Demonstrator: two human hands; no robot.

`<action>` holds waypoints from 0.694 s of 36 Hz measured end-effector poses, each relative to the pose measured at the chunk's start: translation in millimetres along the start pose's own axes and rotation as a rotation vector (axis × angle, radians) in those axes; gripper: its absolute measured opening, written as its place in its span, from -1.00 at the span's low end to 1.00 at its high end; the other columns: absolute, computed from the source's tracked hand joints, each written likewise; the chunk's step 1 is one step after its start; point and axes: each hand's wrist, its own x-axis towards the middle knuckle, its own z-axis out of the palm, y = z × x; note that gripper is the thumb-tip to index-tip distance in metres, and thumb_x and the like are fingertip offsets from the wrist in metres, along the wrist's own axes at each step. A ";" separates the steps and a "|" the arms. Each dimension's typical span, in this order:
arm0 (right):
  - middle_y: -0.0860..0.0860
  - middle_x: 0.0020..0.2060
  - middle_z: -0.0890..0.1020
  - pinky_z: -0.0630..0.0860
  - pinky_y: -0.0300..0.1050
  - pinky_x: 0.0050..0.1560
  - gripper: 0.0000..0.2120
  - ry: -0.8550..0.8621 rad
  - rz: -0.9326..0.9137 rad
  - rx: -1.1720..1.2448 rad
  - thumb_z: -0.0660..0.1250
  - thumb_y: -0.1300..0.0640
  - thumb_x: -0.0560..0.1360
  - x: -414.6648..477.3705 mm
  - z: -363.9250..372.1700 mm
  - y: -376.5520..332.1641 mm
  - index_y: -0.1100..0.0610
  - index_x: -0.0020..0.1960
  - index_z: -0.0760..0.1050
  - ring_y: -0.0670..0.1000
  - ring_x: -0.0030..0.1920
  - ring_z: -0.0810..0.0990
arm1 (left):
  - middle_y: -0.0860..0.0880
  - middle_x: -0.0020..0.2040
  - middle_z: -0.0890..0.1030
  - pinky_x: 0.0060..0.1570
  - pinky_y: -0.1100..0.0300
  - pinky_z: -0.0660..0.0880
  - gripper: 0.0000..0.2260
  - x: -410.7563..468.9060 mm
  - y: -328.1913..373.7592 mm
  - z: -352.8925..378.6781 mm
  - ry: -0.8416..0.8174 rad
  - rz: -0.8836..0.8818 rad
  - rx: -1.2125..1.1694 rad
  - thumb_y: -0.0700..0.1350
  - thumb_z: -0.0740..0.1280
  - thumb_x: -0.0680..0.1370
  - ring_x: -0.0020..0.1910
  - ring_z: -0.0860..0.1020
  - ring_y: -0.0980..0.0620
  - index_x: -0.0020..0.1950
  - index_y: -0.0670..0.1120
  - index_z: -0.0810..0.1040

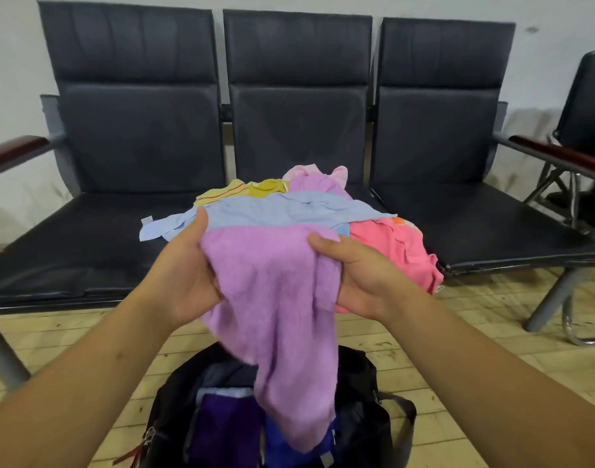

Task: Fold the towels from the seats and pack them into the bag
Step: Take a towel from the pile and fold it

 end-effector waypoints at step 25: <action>0.13 0.19 0.67 0.61 -0.01 0.16 -0.60 -0.002 0.129 -0.153 0.40 0.17 0.45 -3.9 -3.9 -3.5 0.22 0.27 0.59 0.06 0.12 0.68 | -0.10 0.19 0.67 0.10 0.09 0.52 -0.67 0.7 -10.1 26.0 0.092 0.128 -0.079 -0.02 0.17 0.67 0.15 0.65 -0.02 0.32 -0.16 0.53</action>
